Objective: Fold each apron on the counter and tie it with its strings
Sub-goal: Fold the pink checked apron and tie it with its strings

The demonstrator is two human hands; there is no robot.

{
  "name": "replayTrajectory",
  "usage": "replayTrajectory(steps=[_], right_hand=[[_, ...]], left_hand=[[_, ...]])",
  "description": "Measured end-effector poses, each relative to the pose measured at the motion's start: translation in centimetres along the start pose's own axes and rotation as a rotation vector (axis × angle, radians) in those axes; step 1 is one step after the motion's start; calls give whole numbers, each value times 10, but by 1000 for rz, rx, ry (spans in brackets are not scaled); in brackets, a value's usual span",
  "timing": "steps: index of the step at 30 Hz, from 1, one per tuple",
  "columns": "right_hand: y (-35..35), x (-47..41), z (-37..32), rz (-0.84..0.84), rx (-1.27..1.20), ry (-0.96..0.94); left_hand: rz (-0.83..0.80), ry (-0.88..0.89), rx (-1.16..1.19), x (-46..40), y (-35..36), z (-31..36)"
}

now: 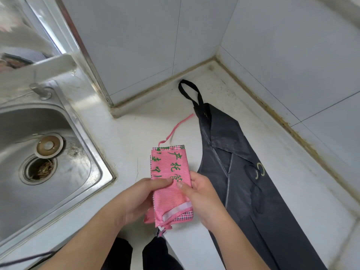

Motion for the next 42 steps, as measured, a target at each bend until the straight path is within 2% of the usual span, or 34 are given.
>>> replayTrajectory(steps=[2,4,7,12,17,23,26,31,36,40,42], right_hand=[[-6,6,-6,18,3,-16],[-13,9,-10,73,79,-44],[-25,17,-20,149,165,-96],[-23,38,-36,101,129,-95],[-10,55,-60,6,-45,-65],[27,73,-89,-51,-404,-94],[48,82,-104,-64,-524,-110],[78,92,-122,-35,-565,-113],[90,93,-144,63,-450,-158],[102,108,-178,98,-227,-267],[106,118,-191,54,-196,-302]], left_hand=[[-5,37,-34,7,8,6],[77,107,-129,11,4,14],[194,193,-147,26,8,31],[260,384,-259,60,20,62],[121,393,-238,94,21,78],[-91,427,45,130,10,99],[-220,418,110,151,8,110],[-218,354,167,165,-16,122],[-335,297,289,189,-24,140],[-91,476,-47,203,-35,166],[-43,543,-97,213,-37,178]])
Point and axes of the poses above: each hand's wrist, its own x-axis away from the middle knuckle, its own y-axis out of the palm, z = x × y, the point moved 10 cm from there along -x, towards the middle knuckle, and after that the axes turned 6 degrees about z, right-handed, at the moved point
